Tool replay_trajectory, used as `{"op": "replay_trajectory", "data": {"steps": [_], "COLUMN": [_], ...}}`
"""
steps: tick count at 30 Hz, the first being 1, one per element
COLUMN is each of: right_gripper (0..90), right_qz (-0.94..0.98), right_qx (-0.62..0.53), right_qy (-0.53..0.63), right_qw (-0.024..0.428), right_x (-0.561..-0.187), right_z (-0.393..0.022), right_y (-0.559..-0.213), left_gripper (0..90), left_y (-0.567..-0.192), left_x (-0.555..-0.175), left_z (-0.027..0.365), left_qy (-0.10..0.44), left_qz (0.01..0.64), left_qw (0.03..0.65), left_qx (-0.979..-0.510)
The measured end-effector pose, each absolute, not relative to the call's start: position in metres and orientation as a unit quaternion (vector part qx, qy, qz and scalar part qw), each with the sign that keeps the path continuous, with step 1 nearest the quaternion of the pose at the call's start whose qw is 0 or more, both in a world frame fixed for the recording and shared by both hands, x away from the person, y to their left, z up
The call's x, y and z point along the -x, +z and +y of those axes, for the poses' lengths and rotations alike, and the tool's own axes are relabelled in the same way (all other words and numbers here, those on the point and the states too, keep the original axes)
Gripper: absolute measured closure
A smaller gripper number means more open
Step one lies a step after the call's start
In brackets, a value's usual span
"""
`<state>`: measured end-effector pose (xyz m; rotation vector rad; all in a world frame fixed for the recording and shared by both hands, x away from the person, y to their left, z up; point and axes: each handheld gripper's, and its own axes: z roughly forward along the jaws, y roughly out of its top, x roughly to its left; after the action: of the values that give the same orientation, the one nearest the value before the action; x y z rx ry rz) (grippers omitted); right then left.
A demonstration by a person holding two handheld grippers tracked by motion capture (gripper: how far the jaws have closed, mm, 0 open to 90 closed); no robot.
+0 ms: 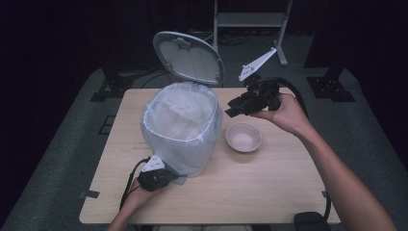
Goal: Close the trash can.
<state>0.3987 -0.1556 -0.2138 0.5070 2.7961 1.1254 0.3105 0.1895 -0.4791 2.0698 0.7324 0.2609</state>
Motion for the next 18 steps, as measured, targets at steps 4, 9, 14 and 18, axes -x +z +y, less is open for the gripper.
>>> {"op": "replay_trajectory", "data": {"steps": [4,9,14,18], "right_gripper": [61.3,60.7,59.7,59.0], "right_qz": [0.913,0.911,0.908,0.906], "right_qx": [-0.171,-0.176,-0.184,-0.190], "right_qy": [0.369,0.372,0.375,0.375], "right_qw": [0.039,0.037,0.039,0.037], "right_x": [-0.399,-0.400,-0.400,-0.401], "right_z": [-0.162,-0.168,-0.175,-0.181], "right_y": [-0.220,-0.227,-0.236,-0.244], "left_gripper": [84.1,84.1,84.1,84.1], "left_y": [-0.479,-0.479,-0.479,-0.479], "left_x": [-0.310,-0.310,-0.310,-0.310], "left_z": [0.189,0.189,0.189,0.189], "left_qy": [0.106,0.105,0.106,0.106], "left_qz": [0.297,0.297,0.297,0.297], "left_qw": [0.449,0.449,0.450,0.449], "left_qx": [-0.836,-0.836,-0.836,-0.836]}}
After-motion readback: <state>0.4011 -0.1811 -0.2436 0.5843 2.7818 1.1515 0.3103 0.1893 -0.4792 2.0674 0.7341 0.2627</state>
